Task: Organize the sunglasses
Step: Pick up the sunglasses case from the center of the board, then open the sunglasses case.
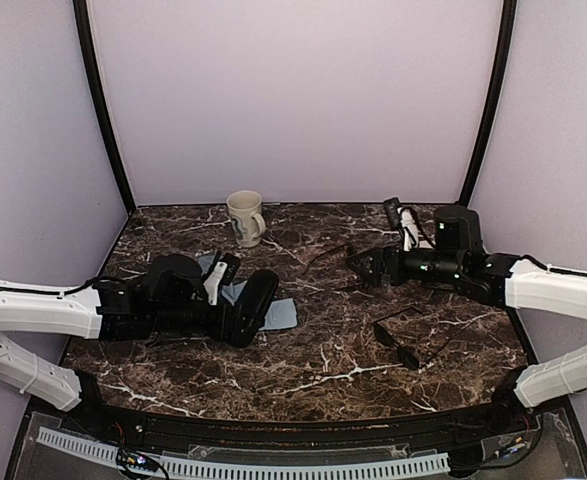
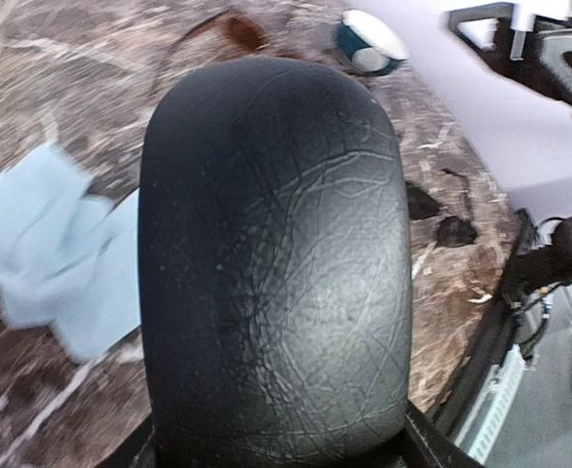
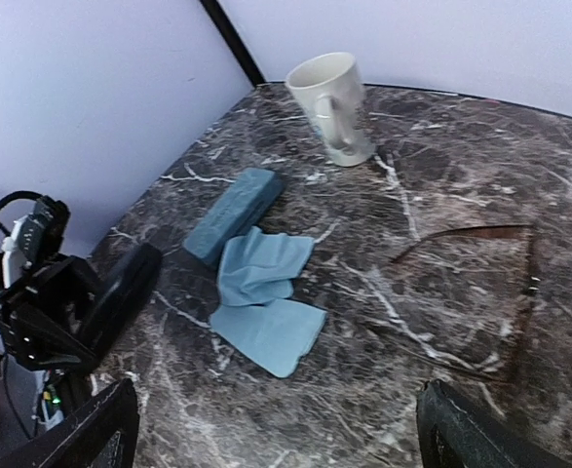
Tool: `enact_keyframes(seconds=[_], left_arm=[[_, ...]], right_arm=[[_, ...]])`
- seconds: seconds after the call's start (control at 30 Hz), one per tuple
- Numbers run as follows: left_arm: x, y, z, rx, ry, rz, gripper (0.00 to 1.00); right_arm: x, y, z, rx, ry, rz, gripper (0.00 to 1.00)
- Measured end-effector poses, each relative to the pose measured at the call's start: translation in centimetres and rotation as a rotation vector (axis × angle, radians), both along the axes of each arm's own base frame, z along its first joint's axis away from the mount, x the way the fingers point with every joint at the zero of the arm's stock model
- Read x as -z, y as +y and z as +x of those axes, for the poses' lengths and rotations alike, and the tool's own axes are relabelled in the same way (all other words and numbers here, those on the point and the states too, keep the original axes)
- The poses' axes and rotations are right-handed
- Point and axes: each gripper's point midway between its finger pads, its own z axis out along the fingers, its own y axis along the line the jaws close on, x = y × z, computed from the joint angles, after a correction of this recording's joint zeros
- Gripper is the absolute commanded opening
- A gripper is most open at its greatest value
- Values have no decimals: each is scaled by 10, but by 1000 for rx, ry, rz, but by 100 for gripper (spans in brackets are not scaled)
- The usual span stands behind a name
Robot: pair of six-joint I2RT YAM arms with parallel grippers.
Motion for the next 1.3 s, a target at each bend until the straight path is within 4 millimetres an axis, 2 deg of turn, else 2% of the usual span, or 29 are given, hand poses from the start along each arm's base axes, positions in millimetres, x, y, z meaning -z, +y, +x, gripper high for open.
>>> enact_keyframes(seconds=[0.23,0.43,0.67,0.77,1.0,1.3], left_arm=[[-18,-54,0,157,-4,-169,0],[-37,-77,-4,224,3,-305,0],[-66,-87,-8,260,-8,-438,0],[-67,-88,-9,265,3,-467,0],[-72,-92,-16,296,29,-531,0],[-79,-96,-20,326,50,-591,0]], right_arm=[[-3,46,-26,-223,69,144,100],[-11,60,-35,-301,51,212,100],[-4,72,-40,-341,41,237,100],[-9,76,-44,-371,25,262,99],[-17,85,-70,-526,68,327,92],[-19,90,-78,-597,88,368,85]])
